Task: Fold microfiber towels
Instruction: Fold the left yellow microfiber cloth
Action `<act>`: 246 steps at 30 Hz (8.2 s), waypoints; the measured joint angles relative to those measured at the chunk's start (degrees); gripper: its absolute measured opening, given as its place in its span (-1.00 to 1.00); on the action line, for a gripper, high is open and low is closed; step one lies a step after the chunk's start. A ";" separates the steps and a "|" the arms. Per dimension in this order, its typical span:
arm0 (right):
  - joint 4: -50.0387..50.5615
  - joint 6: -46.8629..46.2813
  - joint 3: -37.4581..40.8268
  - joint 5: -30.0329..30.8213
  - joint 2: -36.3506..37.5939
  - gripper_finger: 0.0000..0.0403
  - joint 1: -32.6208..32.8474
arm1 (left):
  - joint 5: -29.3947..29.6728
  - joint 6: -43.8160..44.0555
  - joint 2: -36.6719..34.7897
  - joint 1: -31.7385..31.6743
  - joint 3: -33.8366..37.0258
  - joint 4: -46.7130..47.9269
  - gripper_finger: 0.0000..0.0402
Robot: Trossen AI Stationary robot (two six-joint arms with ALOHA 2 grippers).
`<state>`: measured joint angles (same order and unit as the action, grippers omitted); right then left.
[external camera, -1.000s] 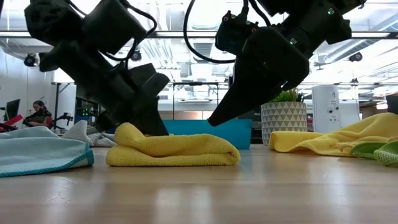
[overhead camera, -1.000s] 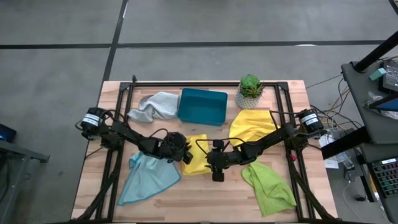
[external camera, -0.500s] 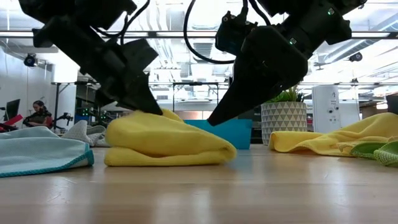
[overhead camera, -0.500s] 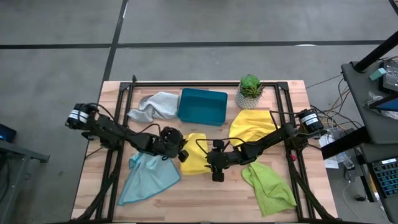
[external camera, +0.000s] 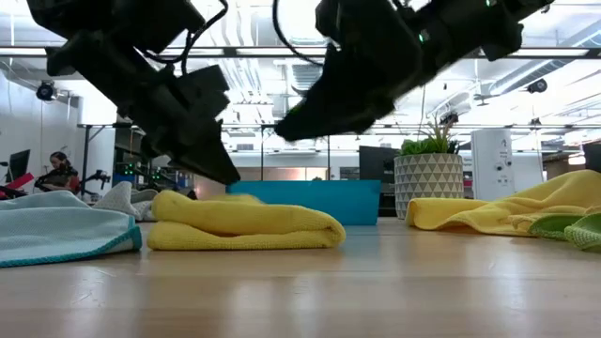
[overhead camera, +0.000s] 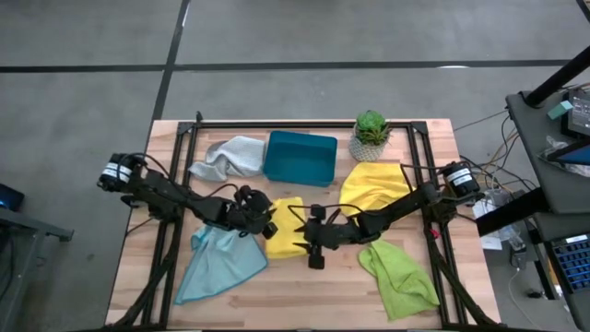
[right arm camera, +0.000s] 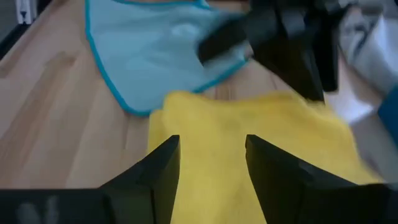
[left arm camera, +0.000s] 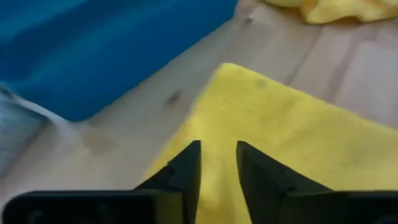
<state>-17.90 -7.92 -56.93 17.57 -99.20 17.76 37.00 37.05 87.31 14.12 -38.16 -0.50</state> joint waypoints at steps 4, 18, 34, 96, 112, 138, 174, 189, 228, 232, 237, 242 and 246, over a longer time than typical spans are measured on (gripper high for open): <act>5.01 -2.17 -4.01 0.03 0.48 -0.14 -0.28 | 1.04 -1.55 -1.89 -0.04 -0.43 -0.38 -0.38; 25.73 5.44 -20.25 0.01 0.66 -0.14 -0.49 | -0.23 -5.58 -16.60 -0.19 0.70 9.37 -0.35; 17.13 4.29 -11.36 -0.77 0.04 -0.18 0.70 | -7.11 -4.59 -15.08 3.61 2.08 2.90 -0.35; 12.51 5.50 0.67 -6.98 2.18 -0.96 -2.79 | -6.79 -25.62 -10.80 2.43 0.93 15.84 -0.35; 9.47 4.61 0.89 -6.92 -0.77 -0.96 -3.58 | -15.15 -24.17 -3.20 -4.08 1.05 11.12 -0.35; -1.28 11.12 0.94 -7.00 -4.43 -0.96 -8.83 | -16.87 -23.95 -2.32 -4.10 0.36 -2.41 -0.35; 2.63 8.50 0.99 -7.09 -4.50 -0.96 -9.14 | -23.07 -16.18 -2.72 -4.04 0.27 -3.57 -0.76; 2.63 8.45 0.99 -7.09 -4.50 -0.96 -9.14 | -25.22 -13.41 1.36 -5.10 1.04 -3.61 -0.24; 4.00 -0.20 1.01 -7.12 -4.52 -0.96 -9.70 | -22.00 -6.06 -1.19 -3.10 0.68 13.57 -0.86; 4.79 -1.51 1.01 -7.36 -4.52 -0.94 -10.09 | -22.00 -6.07 -1.23 -3.10 0.70 13.89 -0.63; 5.52 -5.04 1.00 -9.12 -4.50 -0.78 -10.21 | -21.98 -5.95 -1.34 -3.12 -0.32 18.51 -0.37; 9.50 -11.13 -1.13 -12.18 -4.39 -0.49 -10.43 | -21.98 -6.13 -2.14 -3.12 -1.32 22.56 -0.22; 15.92 -16.66 -4.03 -13.26 -4.35 -0.26 -10.43 | -21.98 -6.36 -3.12 -3.12 -1.57 24.52 -0.20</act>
<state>-1.98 -24.58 -60.96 4.32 -103.55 7.33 15.02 30.69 84.19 11.00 -39.72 24.01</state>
